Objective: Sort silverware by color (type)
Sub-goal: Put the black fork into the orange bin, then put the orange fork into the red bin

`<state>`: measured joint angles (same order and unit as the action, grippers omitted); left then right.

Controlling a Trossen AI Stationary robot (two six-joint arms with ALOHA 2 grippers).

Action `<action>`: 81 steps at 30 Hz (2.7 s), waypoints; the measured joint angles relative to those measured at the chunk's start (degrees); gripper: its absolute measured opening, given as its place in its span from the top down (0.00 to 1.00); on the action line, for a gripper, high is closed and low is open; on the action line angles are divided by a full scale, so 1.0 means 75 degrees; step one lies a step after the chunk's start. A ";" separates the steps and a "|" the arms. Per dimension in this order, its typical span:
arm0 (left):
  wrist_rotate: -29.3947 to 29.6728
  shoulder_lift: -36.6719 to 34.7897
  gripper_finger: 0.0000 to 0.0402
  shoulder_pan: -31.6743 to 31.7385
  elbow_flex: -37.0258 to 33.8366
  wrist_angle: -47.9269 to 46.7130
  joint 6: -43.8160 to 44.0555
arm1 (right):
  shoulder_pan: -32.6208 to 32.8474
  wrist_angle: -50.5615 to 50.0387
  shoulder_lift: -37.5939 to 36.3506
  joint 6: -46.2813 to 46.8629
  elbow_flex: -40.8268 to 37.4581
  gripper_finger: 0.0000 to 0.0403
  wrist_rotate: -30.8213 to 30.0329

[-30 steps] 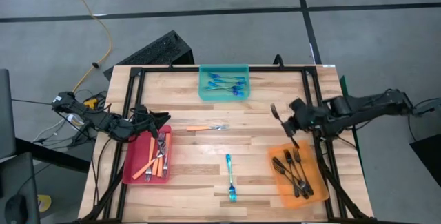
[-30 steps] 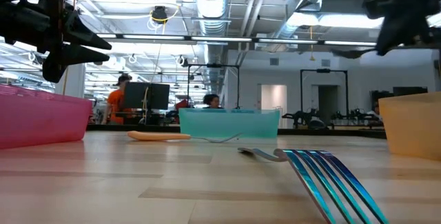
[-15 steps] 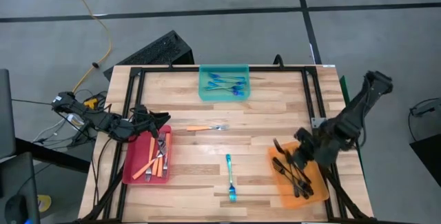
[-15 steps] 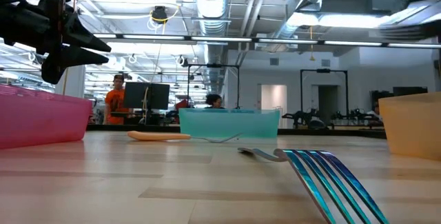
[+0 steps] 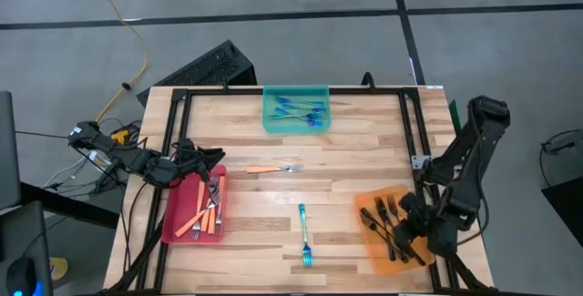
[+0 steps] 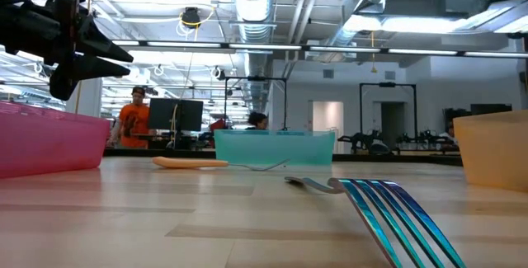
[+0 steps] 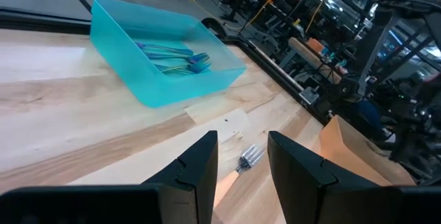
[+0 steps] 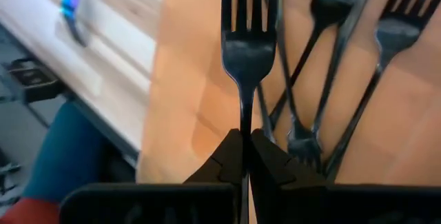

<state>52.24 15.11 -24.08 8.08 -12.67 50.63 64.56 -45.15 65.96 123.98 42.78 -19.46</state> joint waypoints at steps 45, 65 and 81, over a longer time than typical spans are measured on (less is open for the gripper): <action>0.0284 -0.0003 0.72 0.0000 0.0000 -0.0108 0.0015 | -0.1397 -0.0093 0.2582 -0.1201 0.0006 0.89 0.0576; 0.0287 -0.0003 0.72 0.0003 0.0000 -0.0105 0.0023 | -0.1379 0.0117 0.2561 -0.1799 -0.0001 0.78 0.0670; 0.0287 -0.0003 0.72 0.0002 0.0000 -0.0125 0.0026 | -0.1379 -0.1672 0.2555 -0.2407 0.1474 0.78 0.0813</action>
<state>54.39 15.09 -24.06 8.08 -13.61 50.83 54.22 -57.69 85.12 105.93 53.84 -13.37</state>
